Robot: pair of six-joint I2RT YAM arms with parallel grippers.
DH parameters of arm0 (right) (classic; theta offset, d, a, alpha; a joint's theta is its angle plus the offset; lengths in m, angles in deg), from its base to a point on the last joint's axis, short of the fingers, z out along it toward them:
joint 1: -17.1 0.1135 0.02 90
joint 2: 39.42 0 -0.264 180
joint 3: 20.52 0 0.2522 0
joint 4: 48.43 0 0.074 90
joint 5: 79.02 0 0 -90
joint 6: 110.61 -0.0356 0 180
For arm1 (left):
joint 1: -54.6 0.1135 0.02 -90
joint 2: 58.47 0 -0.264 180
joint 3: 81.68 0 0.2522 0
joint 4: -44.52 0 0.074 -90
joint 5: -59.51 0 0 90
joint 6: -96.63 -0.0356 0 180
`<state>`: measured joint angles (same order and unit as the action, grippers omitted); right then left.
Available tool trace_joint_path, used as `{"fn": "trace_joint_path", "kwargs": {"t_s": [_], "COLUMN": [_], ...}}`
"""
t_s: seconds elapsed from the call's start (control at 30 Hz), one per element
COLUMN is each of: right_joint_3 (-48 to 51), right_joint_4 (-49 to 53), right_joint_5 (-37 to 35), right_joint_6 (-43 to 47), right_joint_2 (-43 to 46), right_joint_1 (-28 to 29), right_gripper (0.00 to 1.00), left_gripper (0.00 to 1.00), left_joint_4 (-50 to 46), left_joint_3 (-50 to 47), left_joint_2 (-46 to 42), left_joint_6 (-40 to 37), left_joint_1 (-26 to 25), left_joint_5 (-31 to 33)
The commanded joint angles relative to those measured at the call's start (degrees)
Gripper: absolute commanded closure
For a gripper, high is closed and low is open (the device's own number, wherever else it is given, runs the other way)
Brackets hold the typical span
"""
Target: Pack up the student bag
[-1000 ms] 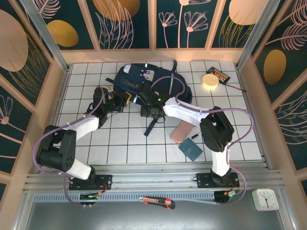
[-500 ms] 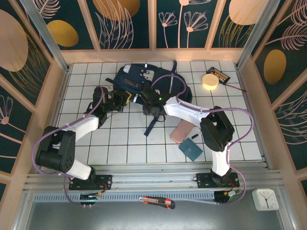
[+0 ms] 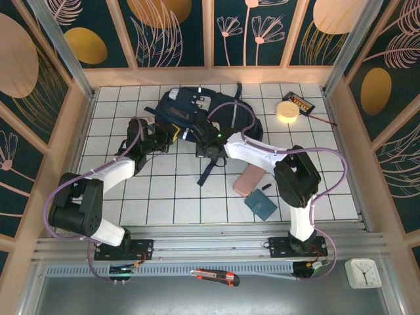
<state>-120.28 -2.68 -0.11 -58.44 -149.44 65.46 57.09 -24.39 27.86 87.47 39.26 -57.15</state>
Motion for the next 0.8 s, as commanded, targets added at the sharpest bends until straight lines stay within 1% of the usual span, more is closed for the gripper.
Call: {"fn": "trace_joint_path", "kwargs": {"t_s": [0.0,0.1,0.2,0.43,0.47,0.5,0.53,0.57,0.6,0.63,0.67,0.7,0.77], "right_joint_3": [2.50,5.55,8.66,15.64,16.58,17.71,18.58,19.89,21.45,22.74,24.27,25.56,27.35], "right_joint_4": [2.36,2.50,3.15,1.69,-0.67,-4.29,-7.74,-12.48,-17.27,-21.29,-26.06,-30.43,-37.91], "right_joint_5": [-1.67,0.97,3.93,8.21,11.30,17.19,21.51,26.39,29.92,31.85,34.21,36.44,39.66], "right_joint_6": [-0.08,1.47,2.98,6.01,7.36,9.05,10.01,10.40,9.60,8.09,5.74,3.67,-0.16], "right_joint_2": [4.54,7.11,9.34,13.57,14.14,14.98,16.03,17.40,18.87,20.03,20.89,21.19,20.69], "right_joint_1": [-1.14,-2.07,-3.76,-9.40,-10.17,-10.55,-10.38,-9.94,-9.26,-8.79,-8.70,-8.68,-8.84], "right_gripper": [1.00,1.00,1.00,1.00,1.00,1.00,0.99,0.79,0.48,0.28,0.16,0.12,0.10], "left_gripper": [1.00,1.00,1.00,1.00,1.00,1.00,1.00,1.00,1.00,1.00,1.00,1.00,1.00], "left_joint_4": [-0.30,-1.83,-1.35,-1.60,-1.44,-0.83,-0.22,0.52,1.15,1.30,0.75,0.52,1.06], "left_joint_3": [2.60,2.71,2.15,1.50,1.53,1.54,1.51,1.43,1.39,1.83,2.54,3.41,4.55], "left_joint_2": [-2.20,-1.96,-1.43,-1.46,-1.46,-1.41,-1.42,-1.65,-2.05,-2.36,-2.75,-3.02,-3.38], "left_joint_6": [1.90,-0.18,-0.50,-1.21,-1.05,-0.51,0.23,1.43,2.71,3.40,3.86,4.50,6.54], "left_joint_1": [-0.46,-0.43,-0.26,0.33,0.29,0.23,0.22,0.22,0.20,0.14,0.04,-0.14,-0.53], "left_joint_5": [-1.49,-0.53,-0.21,-0.15,-0.35,-0.78,-1.10,-1.21,-1.13,-1.12,-1.04,-0.82,-0.66]}}
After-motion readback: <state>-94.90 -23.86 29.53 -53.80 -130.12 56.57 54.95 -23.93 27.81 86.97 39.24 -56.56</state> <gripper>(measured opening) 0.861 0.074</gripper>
